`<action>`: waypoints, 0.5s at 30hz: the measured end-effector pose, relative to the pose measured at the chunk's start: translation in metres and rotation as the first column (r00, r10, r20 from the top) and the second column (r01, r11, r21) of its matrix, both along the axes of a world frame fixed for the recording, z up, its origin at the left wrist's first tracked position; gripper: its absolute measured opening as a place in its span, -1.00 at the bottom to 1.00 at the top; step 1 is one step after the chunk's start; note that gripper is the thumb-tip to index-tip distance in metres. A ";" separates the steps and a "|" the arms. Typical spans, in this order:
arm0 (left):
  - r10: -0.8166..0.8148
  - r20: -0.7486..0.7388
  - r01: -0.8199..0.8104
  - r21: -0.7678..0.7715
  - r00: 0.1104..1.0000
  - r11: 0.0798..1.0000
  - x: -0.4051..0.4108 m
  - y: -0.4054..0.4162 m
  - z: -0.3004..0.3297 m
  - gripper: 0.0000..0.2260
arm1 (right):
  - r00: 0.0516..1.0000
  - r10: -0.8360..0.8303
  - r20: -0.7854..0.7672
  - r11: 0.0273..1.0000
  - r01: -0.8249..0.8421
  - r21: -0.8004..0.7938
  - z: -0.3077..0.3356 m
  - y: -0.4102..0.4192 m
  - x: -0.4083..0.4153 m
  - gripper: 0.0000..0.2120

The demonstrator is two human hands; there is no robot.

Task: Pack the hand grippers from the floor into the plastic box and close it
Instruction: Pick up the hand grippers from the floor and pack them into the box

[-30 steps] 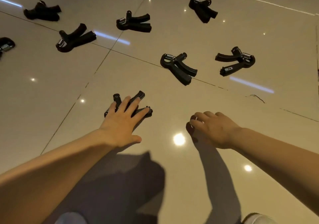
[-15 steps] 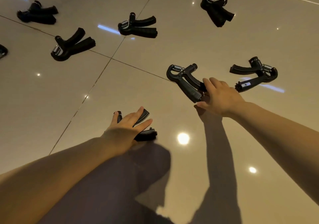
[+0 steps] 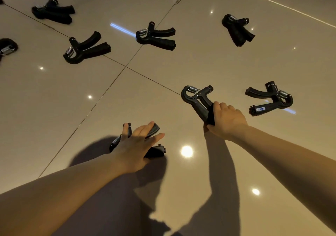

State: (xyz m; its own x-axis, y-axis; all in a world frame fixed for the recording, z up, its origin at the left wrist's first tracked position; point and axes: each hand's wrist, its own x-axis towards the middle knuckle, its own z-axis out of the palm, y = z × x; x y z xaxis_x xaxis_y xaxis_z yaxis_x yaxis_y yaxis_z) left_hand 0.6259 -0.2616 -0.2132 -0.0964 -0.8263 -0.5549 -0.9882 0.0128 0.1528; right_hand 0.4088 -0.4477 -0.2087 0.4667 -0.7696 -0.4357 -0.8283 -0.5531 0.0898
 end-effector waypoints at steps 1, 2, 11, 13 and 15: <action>-0.017 0.004 0.017 -0.025 1.000 1.000 -0.002 -0.001 0.002 -0.27 | 1.000 0.022 0.004 1.000 -0.022 0.009 0.001 0.001 -0.003 -0.44; -0.047 0.013 0.047 -0.043 0.999 0.998 -0.004 -0.002 0.005 -0.25 | 0.999 0.049 0.009 0.998 -0.049 0.024 0.002 0.002 -0.006 -0.44; -0.270 0.003 0.267 -0.162 0.963 0.950 -0.021 -0.026 0.001 -0.44 | 0.925 0.281 0.256 0.944 -0.315 0.101 0.065 -0.025 -0.018 -0.22; -0.306 0.024 0.307 -0.110 0.952 0.945 -0.009 -0.030 0.000 -0.47 | 0.891 0.288 0.352 0.943 -0.327 0.057 0.083 -0.023 -0.011 -0.27; -0.259 -0.010 0.257 -0.102 0.966 0.961 0.000 -0.031 0.000 -0.46 | 0.865 0.325 0.383 0.928 -0.369 0.048 0.098 -0.022 -0.003 -0.36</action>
State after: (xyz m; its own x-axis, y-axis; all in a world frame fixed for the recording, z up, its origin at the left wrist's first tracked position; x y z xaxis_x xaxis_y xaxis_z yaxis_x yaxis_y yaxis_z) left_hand 0.6255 -0.2922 -0.2133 -0.3253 -0.8226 -0.4664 -0.9456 0.2830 0.1605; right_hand 0.4062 -0.4693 -0.1112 0.8360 -0.4832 -0.2599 -0.5426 -0.7986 -0.2606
